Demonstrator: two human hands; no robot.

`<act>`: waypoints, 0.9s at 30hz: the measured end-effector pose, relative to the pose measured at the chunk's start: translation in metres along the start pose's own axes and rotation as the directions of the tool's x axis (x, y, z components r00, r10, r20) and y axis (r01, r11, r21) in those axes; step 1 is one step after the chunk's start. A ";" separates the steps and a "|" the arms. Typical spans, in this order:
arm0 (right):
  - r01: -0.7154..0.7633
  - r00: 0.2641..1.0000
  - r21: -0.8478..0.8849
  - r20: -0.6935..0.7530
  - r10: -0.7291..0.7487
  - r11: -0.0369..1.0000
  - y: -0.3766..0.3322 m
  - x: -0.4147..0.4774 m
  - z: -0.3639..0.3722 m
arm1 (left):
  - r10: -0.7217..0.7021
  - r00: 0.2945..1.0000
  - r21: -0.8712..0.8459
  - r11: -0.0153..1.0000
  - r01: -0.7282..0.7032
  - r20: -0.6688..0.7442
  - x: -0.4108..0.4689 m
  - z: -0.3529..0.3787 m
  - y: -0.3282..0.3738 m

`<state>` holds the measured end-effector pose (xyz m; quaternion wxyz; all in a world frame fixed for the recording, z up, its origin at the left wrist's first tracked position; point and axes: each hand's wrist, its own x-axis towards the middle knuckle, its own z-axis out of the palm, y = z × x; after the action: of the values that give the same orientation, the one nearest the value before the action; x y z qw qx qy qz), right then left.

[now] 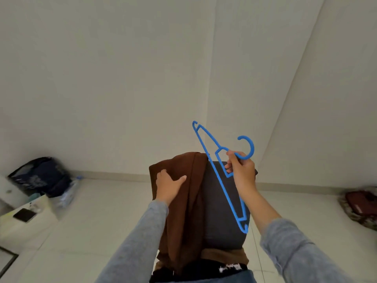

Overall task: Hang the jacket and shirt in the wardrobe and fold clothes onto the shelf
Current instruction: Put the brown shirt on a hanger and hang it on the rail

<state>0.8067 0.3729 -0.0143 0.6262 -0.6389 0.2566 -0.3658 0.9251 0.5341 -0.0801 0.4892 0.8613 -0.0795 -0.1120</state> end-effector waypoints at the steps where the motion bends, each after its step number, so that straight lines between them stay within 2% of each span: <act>1: -0.004 1.000 0.007 -0.003 0.004 1.000 0.004 -0.001 0.001 | -0.005 1.000 -0.015 1.000 0.005 -0.008 0.006 0.005 0.003; 7: -0.033 0.994 0.021 -0.107 0.035 0.999 0.022 -0.011 0.010 | 0.008 0.997 0.062 0.998 -0.004 -0.074 0.036 0.017 0.006; 9: -0.034 0.992 0.009 -0.118 0.035 0.999 0.028 -0.016 0.014 | 0.064 0.998 0.098 0.993 -0.060 -0.030 0.036 0.019 -0.003; 11: -0.039 0.989 0.002 -0.139 0.039 0.999 0.035 -0.020 0.018 | 0.158 0.982 0.126 0.977 -0.171 0.106 0.029 0.020 -0.011; 13: -0.044 0.983 -0.013 -0.177 0.041 0.999 0.044 -0.024 0.022 | 0.212 0.939 0.123 0.960 -0.252 0.271 0.016 0.026 -0.020; 16: -0.047 0.971 0.000 -0.233 0.046 0.999 0.053 -0.029 0.033 | 0.205 0.865 0.154 0.940 -0.304 0.459 -0.006 0.041 -0.046; 18: -0.038 0.968 -0.006 -0.247 0.036 0.999 0.056 -0.032 0.042 | 0.188 0.844 0.129 0.949 -0.288 0.502 -0.014 0.048 -0.062; 20: -0.044 0.976 -0.034 -0.213 0.036 0.998 0.060 -0.034 0.045 | 0.230 0.822 0.067 0.949 -0.308 0.521 -0.021 0.053 -0.070; 22: -0.079 0.986 -0.085 -0.155 0.065 0.993 0.069 -0.037 0.051 | 0.292 0.760 -0.010 0.936 -0.351 0.580 -0.024 0.055 -0.073; 24: -0.100 0.987 -0.156 -0.136 0.079 0.983 0.079 -0.039 0.057 | 0.332 0.674 -0.093 0.927 -0.364 0.660 -0.028 0.057 -0.078; 27: -0.014 0.989 -0.418 -0.138 -0.048 0.908 0.090 -0.039 0.071 | 0.330 0.598 -0.153 0.932 -0.328 0.730 -0.028 0.056 -0.088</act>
<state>0.8516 0.4394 -0.1048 0.4514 -0.7319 0.3684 -0.3533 0.8851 0.5395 -0.1801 0.4266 0.7086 -0.4295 -0.3624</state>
